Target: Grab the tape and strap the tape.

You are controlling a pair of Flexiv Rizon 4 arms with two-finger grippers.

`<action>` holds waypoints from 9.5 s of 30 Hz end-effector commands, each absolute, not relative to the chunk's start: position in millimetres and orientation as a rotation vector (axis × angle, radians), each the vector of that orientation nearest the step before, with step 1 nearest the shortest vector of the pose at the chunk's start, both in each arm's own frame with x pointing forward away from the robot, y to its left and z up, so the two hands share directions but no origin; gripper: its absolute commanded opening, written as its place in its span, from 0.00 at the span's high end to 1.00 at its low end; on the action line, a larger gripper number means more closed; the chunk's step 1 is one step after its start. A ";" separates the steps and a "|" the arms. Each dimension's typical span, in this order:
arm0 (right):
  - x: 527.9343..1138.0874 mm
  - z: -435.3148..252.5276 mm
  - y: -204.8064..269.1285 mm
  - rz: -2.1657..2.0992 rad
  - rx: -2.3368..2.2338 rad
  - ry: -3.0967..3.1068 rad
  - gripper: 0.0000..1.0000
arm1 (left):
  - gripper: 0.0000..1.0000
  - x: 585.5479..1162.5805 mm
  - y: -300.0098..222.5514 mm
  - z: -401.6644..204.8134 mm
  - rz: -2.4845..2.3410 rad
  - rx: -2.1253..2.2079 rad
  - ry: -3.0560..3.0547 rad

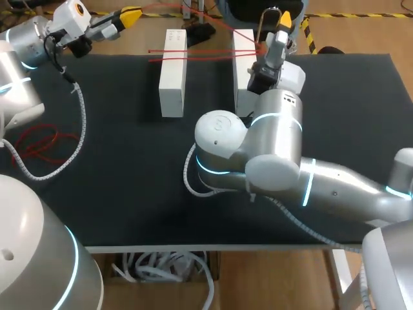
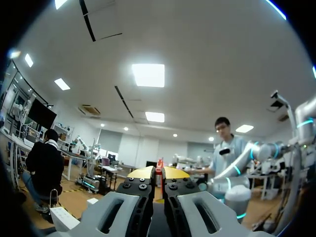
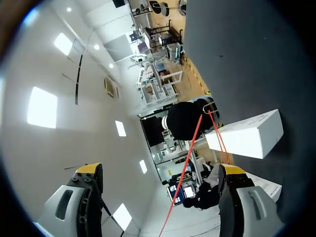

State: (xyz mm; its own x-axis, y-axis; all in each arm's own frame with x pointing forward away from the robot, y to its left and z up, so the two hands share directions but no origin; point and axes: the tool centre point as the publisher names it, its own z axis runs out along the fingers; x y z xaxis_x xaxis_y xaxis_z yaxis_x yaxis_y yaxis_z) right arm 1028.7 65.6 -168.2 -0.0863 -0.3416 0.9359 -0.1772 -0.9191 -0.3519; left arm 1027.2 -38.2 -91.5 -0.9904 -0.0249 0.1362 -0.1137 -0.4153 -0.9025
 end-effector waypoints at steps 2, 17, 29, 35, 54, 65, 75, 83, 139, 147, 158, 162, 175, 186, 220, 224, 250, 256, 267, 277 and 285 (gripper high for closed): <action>1030.8 -165.3 62.6 -2.159 -2.043 0.570 0.13 | 1.00 1027.4 -38.4 -91.7 2.592 0.197 -1.668; 1025.0 -166.1 63.4 -2.149 -2.036 0.567 0.33 | 1.00 1027.4 -38.4 -91.7 2.592 0.197 -1.668; 1021.3 -163.8 64.2 -2.150 -2.023 0.575 0.41 | 1.00 1027.4 -38.4 -91.7 2.592 0.197 -1.668; 1021.6 -163.2 63.6 -2.154 -2.024 0.576 0.58 | 1.00 1027.4 -38.4 -91.7 2.592 0.197 -1.668; 1021.2 -163.1 64.2 -2.147 -2.038 0.579 1.00 | 1.00 1027.4 -38.4 -91.7 2.592 0.197 -1.668; 1018.1 -161.3 62.5 -2.189 -2.098 0.534 1.00 | 1.00 1027.4 -38.4 -91.7 2.592 0.197 -1.668; 1018.8 -152.3 61.9 -2.281 -2.131 0.319 1.00 | 1.00 1027.4 -38.4 -91.7 2.592 0.197 -1.668; 1018.8 -152.3 61.9 -2.281 -2.131 0.319 1.00 | 1.00 1027.4 -38.4 -91.7 2.592 0.197 -1.668; 1016.2 -121.9 69.5 -2.628 -2.092 -0.014 1.00 | 1.00 1027.1 -37.8 -90.6 2.570 0.162 -1.705; 1016.2 -121.9 69.5 -2.628 -2.092 -0.014 1.00 | 1.00 1027.6 -38.8 -83.6 2.436 0.098 -1.917; 1016.2 -121.9 69.5 -2.628 -2.092 -0.014 1.00 | 1.00 1027.0 -47.1 -79.9 2.184 0.026 -2.290; 1016.2 -121.9 69.5 -2.628 -2.092 -0.014 1.00 | 1.00 1027.0 -50.8 -79.4 2.039 -0.003 -2.454; 1016.2 -121.9 69.5 -2.628 -2.092 -0.014 1.00 | 1.00 1023.6 -51.9 -78.5 1.613 -0.056 -2.825; 1016.2 -121.9 69.5 -2.628 -2.092 -0.014 1.00 | 1.00 1017.3 -55.9 -73.1 1.390 -0.017 -3.016; 1016.2 -121.9 69.5 -2.628 -2.092 -0.014 1.00 | 1.00 995.2 -56.9 -69.6 0.935 -0.145 -3.130; 1016.2 -121.9 69.5 -2.628 -2.092 -0.014 1.00 | 1.00 993.8 -56.4 -70.6 0.901 -0.146 -3.133; 1016.2 -121.9 69.5 -2.628 -2.092 -0.014 1.00 | 1.00 995.9 -59.4 -62.3 0.778 -0.172 -3.145; 1016.2 -121.9 69.5 -2.628 -2.092 -0.014 1.00 | 1.00 995.9 -59.4 -62.3 0.778 -0.172 -3.145; 1019.8 -110.3 69.3 -2.734 -2.085 -0.165 1.00 | 1.00 995.9 -59.4 -62.3 0.778 -0.172 -3.145; 1021.2 -85.3 52.1 -2.930 -2.130 -0.524 1.00 | 1.00 995.9 -59.4 -62.3 0.778 -0.172 -3.145; 1021.8 -72.9 59.6 -2.994 -2.062 -0.757 1.00 | 1.00 995.9 -59.4 -62.3 0.778 -0.172 -3.145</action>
